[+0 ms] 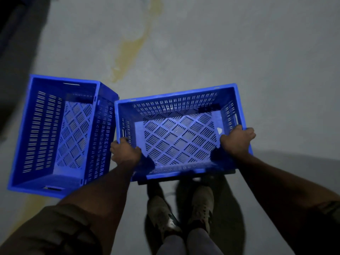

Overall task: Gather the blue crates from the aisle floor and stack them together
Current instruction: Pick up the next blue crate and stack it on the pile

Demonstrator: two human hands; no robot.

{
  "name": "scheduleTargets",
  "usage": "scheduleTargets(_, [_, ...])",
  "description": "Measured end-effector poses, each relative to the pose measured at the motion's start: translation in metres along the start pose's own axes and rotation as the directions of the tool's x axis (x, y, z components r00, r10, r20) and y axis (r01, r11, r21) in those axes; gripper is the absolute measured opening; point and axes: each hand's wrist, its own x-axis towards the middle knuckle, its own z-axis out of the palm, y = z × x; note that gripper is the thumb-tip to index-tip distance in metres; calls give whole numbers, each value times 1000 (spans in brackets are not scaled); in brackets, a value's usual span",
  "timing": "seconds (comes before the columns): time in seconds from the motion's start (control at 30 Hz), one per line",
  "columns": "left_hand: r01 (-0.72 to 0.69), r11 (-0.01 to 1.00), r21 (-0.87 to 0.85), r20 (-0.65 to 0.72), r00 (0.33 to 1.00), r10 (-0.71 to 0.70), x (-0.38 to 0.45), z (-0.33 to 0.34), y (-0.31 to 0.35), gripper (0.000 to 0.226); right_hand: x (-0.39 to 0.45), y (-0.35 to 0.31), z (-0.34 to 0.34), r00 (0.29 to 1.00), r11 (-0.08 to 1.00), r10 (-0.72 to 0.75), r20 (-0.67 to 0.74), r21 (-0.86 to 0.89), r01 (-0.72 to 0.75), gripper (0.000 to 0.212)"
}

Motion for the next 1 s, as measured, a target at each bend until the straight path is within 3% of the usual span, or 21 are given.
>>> scheduleTargets(0.27, [102, 994, -42, -7, 995, -102, -66, -110, 31, 49, -60, -3, -111, 996, 997, 58, 61, 48, -61, 51])
scheduleTargets(0.4, [93, 987, -134, -36, 994, -98, -119, -194, 62, 42, -94, -22, -204, 997, 993, 75, 27, 92, -77, 53])
scheduleTargets(0.6, [96, 969, -228, -111, 986, -124, -215, -318, 87, 35, -150, -69, -344, 970, 949, 243, -14, 209, -235, 50])
scheduleTargets(0.8, [86, 947, -311, -149, 979, -138, -276, -413, 106, 37, -191, -94, -462, 982, 956, 183, -57, 241, -164, 45])
scheduleTargets(1.0, [110, 900, -423, -197, 958, -209, -288, -481, 142, 35, -210, -112, -528, 990, 963, 84, -114, 264, -51, 46])
